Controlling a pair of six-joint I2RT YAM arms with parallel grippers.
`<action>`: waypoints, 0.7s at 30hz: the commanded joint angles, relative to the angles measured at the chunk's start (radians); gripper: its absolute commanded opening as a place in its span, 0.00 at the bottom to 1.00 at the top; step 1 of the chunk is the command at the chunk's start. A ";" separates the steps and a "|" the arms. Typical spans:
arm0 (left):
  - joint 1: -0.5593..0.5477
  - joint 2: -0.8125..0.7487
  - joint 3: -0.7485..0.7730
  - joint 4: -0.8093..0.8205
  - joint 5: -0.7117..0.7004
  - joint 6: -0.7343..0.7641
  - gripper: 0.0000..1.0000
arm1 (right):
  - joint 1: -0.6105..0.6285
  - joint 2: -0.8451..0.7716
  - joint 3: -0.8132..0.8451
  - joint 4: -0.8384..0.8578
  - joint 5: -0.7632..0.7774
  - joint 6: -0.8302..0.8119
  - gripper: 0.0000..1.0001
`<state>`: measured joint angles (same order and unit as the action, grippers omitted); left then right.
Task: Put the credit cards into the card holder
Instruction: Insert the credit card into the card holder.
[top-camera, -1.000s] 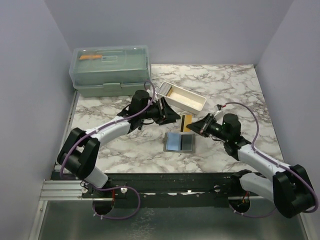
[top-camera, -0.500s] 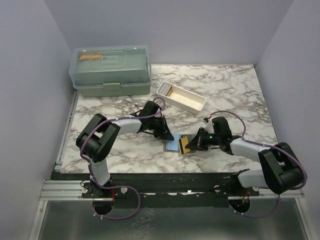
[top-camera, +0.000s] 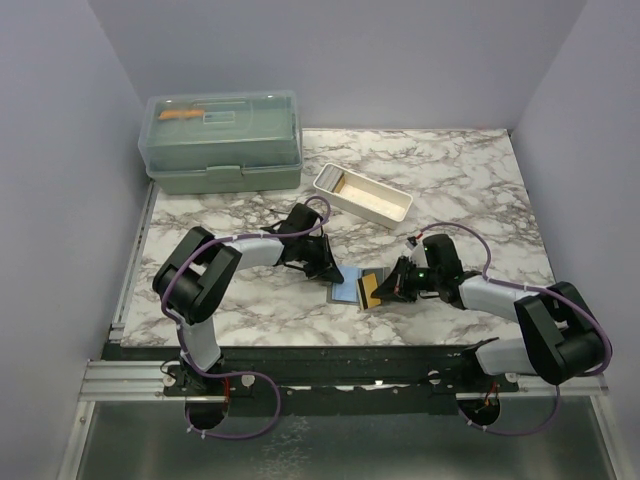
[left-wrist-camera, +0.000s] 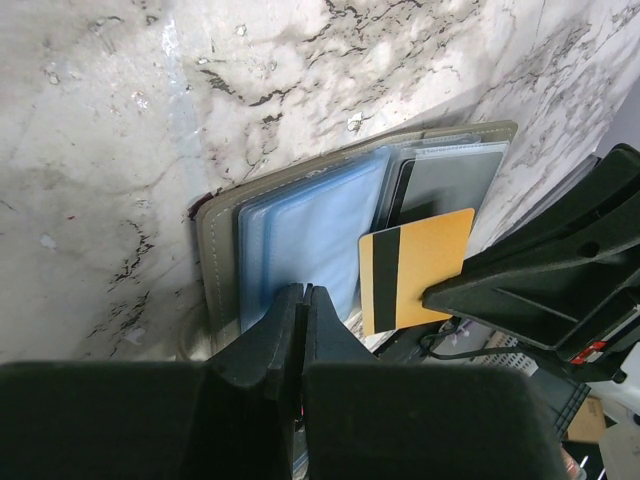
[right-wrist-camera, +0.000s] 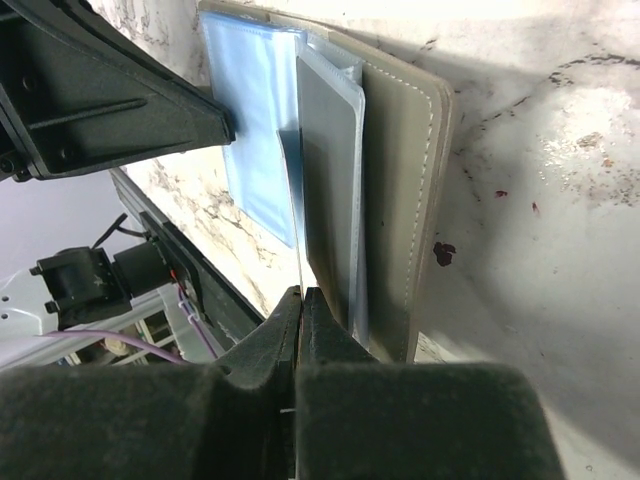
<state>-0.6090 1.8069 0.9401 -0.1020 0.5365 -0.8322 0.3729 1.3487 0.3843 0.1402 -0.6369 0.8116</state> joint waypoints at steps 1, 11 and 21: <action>0.006 0.031 -0.009 -0.062 -0.096 0.039 0.00 | -0.002 0.005 0.004 -0.029 0.048 -0.003 0.00; 0.008 0.034 -0.009 -0.067 -0.099 0.043 0.00 | -0.002 -0.015 -0.010 -0.038 0.073 0.006 0.00; 0.008 0.026 -0.017 -0.073 -0.108 0.047 0.00 | -0.002 -0.026 -0.036 -0.019 0.076 0.027 0.00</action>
<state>-0.6079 1.8069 0.9405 -0.1036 0.5331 -0.8268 0.3729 1.3365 0.3725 0.1295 -0.5934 0.8230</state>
